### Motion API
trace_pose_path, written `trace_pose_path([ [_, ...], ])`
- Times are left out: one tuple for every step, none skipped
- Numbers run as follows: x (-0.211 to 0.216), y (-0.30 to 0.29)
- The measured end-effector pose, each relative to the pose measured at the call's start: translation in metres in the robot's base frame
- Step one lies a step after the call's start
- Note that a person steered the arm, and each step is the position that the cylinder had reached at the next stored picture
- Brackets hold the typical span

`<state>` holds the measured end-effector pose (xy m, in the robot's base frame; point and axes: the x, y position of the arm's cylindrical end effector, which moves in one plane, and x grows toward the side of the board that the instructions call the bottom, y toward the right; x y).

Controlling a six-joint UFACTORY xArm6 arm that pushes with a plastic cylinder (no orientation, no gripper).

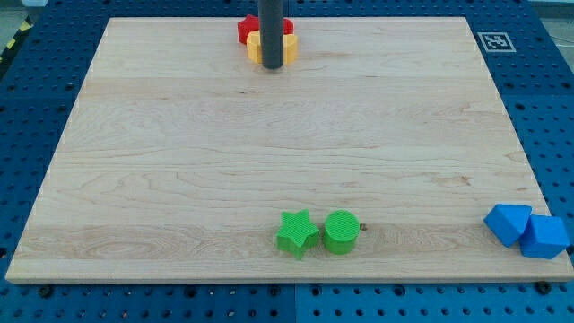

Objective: Move red star into the red circle

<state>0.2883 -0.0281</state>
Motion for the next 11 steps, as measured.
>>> trace_pose_path([
  [-0.014, 0.001],
  [0.009, 0.001],
  [0.021, -0.007],
  [0.018, -0.049],
  [-0.008, -0.091],
  [-0.062, -0.107],
  [-0.097, -0.101],
  [-0.095, -0.076],
  [-0.095, -0.027],
  [-0.081, -0.008],
  [-0.067, -0.007],
])
